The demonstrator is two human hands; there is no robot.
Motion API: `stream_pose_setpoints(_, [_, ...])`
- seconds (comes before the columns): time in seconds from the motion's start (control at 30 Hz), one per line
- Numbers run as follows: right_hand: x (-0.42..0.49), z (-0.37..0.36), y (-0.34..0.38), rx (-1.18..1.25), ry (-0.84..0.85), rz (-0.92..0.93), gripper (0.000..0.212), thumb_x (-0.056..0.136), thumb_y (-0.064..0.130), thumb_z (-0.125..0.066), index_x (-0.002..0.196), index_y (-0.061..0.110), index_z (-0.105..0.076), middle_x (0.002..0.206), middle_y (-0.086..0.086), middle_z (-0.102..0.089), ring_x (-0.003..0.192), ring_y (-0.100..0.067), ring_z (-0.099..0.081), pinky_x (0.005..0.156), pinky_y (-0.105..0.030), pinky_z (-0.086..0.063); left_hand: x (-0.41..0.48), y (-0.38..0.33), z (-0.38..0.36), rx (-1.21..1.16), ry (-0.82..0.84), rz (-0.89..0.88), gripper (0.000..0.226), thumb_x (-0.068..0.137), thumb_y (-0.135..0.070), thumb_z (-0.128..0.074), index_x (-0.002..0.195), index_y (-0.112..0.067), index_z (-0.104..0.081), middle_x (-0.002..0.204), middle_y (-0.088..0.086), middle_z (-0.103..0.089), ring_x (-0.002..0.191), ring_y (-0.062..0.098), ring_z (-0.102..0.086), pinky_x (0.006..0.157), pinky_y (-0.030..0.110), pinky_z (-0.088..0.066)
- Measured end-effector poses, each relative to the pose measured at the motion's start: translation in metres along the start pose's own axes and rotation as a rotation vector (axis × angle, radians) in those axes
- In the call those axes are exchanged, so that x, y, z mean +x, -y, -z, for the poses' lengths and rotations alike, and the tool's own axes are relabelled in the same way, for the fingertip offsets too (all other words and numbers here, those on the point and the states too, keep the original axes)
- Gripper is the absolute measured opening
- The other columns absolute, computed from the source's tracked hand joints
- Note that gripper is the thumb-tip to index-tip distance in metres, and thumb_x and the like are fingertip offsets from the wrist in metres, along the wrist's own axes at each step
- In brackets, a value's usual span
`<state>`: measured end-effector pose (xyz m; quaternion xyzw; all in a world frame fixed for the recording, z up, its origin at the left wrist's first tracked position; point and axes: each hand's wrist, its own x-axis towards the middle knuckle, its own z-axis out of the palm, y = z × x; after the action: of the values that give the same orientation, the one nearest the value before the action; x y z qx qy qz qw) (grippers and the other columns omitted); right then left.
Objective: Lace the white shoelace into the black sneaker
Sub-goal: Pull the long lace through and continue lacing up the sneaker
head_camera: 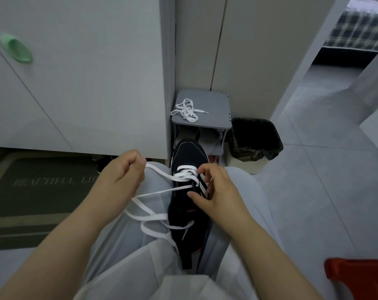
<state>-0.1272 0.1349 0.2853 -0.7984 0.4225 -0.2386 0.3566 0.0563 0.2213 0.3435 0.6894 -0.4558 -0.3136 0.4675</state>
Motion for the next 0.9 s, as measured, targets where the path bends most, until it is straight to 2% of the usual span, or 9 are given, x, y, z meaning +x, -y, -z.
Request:
stream_pose_setpoints(0.13, [-0.002,-0.004,0.002,-0.036,0.014,0.045,0.041,0.079,0.027,-0.069,0.104,0.037,-0.039,0.085,0.019,-0.037,0.068,0.002,-0.042,0.061,-0.013,-0.036,0.003,0.014,0.012,0.148,-0.039,0.043,0.033,0.094,-0.029,-0.040,0.070,-0.006,-0.044,0.054,-0.007,-0.045,0.048,0.006,-0.038,0.056,0.034,-0.036])
stream_pose_setpoints(0.27, [-0.003,-0.005,0.004,-0.035,0.049,0.067,0.035,0.081,0.020,-0.063,0.106,0.036,-0.045,0.089,0.018,-0.038,0.071,0.002,-0.046,0.063,-0.014,-0.039,0.009,0.019,0.008,0.455,0.083,-0.025,0.010,0.091,-0.022,-0.049,0.101,-0.023,-0.050,0.087,-0.002,-0.055,0.070,0.017,-0.052,0.066,0.030,-0.044])
stream_pose_setpoints(0.37, [-0.004,-0.008,0.004,-0.083,0.074,0.097,0.029,0.084,0.017,-0.057,0.110,0.030,-0.058,0.095,0.011,-0.040,0.075,-0.005,-0.048,0.071,-0.020,-0.045,0.022,0.026,-0.008,0.777,0.114,-0.207,0.047,0.085,-0.012,-0.056,0.128,-0.030,-0.047,0.119,-0.002,-0.047,0.107,0.020,-0.046,0.092,0.030,-0.034])
stream_pose_setpoints(0.43, [-0.005,-0.010,0.002,-0.146,0.083,0.106,0.025,0.085,0.020,-0.057,0.108,0.027,-0.063,0.093,0.010,-0.039,0.073,-0.006,-0.046,0.069,-0.022,-0.044,0.032,0.026,-0.019,0.974,0.105,-0.291,0.041,0.084,-0.021,-0.058,0.124,-0.031,-0.053,0.132,-0.002,-0.042,0.125,0.024,-0.033,0.102,0.034,-0.021])
stream_pose_setpoints(0.53, [-0.009,-0.009,0.000,-0.217,0.060,0.136,0.018,0.082,0.029,-0.060,0.098,0.025,-0.066,0.088,0.009,-0.037,0.068,-0.006,-0.042,0.060,-0.023,-0.041,0.044,0.023,-0.020,1.107,0.213,-0.231,0.022,0.090,-0.034,-0.050,0.109,-0.028,-0.059,0.129,-0.007,-0.047,0.127,0.018,-0.030,0.101,0.029,-0.016])
stream_pose_setpoints(0.67, [-0.012,-0.007,-0.001,-0.211,0.021,0.163,0.029,0.077,0.044,-0.053,0.088,0.024,-0.071,0.081,0.009,-0.039,0.067,-0.008,-0.045,0.057,-0.024,-0.044,0.046,0.001,0.008,0.678,0.358,-0.085,0.015,0.091,-0.027,-0.053,0.085,-0.015,-0.060,0.086,-0.001,-0.065,0.086,0.019,-0.059,0.080,0.032,-0.043])
stream_pose_setpoints(0.77, [-0.011,-0.007,0.007,-0.059,-0.032,0.155,0.026,0.079,0.040,-0.058,0.091,0.023,-0.073,0.083,0.011,-0.048,0.074,-0.006,-0.051,0.063,-0.017,-0.044,0.040,-0.024,0.021,0.260,0.429,0.034,0.018,0.089,-0.020,-0.056,0.074,-0.017,-0.064,0.059,-0.006,-0.057,0.057,0.008,-0.051,0.058,0.015,-0.043])
stream_pose_setpoints(0.83, [-0.006,-0.009,0.024,0.122,0.004,0.125,0.027,0.081,0.033,-0.063,0.104,0.023,-0.069,0.096,0.013,-0.059,0.089,0.000,-0.055,0.077,-0.012,-0.043,0.037,-0.038,0.019,-0.018,0.492,0.093,0.025,0.089,-0.018,-0.053,0.069,-0.021,-0.068,0.056,-0.005,-0.051,0.055,0.005,-0.047,0.055,0.010,-0.042])
stream_pose_setpoints(0.9, [0.001,-0.013,0.046,0.383,0.151,0.083,0.035,0.083,0.031,-0.062,0.116,0.022,-0.062,0.110,0.014,-0.063,0.103,0.002,-0.057,0.091,-0.017,-0.044,0.035,-0.048,0.012,-0.225,0.579,0.122,0.018,0.087,-0.021,-0.054,0.083,-0.019,-0.071,0.062,-0.002,-0.053,0.061,0.008,-0.050,0.062,0.014,-0.047])
